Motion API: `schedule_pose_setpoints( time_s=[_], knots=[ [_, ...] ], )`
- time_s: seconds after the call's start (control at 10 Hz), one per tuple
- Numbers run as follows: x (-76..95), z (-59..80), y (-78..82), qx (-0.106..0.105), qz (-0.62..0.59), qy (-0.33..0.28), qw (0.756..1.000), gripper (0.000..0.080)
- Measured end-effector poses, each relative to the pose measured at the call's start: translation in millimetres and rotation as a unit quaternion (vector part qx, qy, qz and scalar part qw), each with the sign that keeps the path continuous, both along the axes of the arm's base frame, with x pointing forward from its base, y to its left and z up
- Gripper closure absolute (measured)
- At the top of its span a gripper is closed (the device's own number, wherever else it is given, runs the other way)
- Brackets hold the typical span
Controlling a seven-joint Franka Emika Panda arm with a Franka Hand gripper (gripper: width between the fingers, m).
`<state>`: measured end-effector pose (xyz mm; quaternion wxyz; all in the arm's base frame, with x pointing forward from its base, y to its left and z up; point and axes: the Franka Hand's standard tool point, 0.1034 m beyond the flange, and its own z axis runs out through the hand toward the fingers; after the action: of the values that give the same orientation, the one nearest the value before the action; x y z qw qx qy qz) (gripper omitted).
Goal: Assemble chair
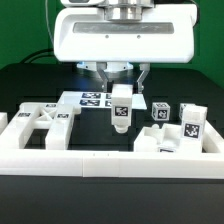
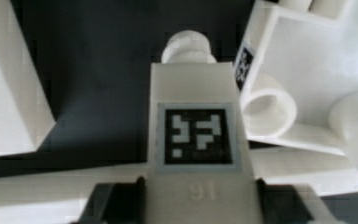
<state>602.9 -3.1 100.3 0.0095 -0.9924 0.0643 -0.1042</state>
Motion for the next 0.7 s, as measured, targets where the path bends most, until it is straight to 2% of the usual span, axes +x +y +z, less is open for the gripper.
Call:
schedule_pose_setpoints(
  time_s=[0.1, 0.2, 0.5, 0.7],
  knots=[
    [11.5, 8.2, 1.9, -0.008, 0.003, -0.048, 0.999, 0.0515],
    [13.7, 9.7, 4.6, -0.012, 0.005, -0.067, 0.998, 0.0515],
    [12.9, 7.0, 5.7, -0.012, 0.002, -0.068, 0.998, 0.0515],
    [26.6, 17.8, 26.7, -0.001, 0.001, -0.071, 0.997, 0.0515]
  ],
)
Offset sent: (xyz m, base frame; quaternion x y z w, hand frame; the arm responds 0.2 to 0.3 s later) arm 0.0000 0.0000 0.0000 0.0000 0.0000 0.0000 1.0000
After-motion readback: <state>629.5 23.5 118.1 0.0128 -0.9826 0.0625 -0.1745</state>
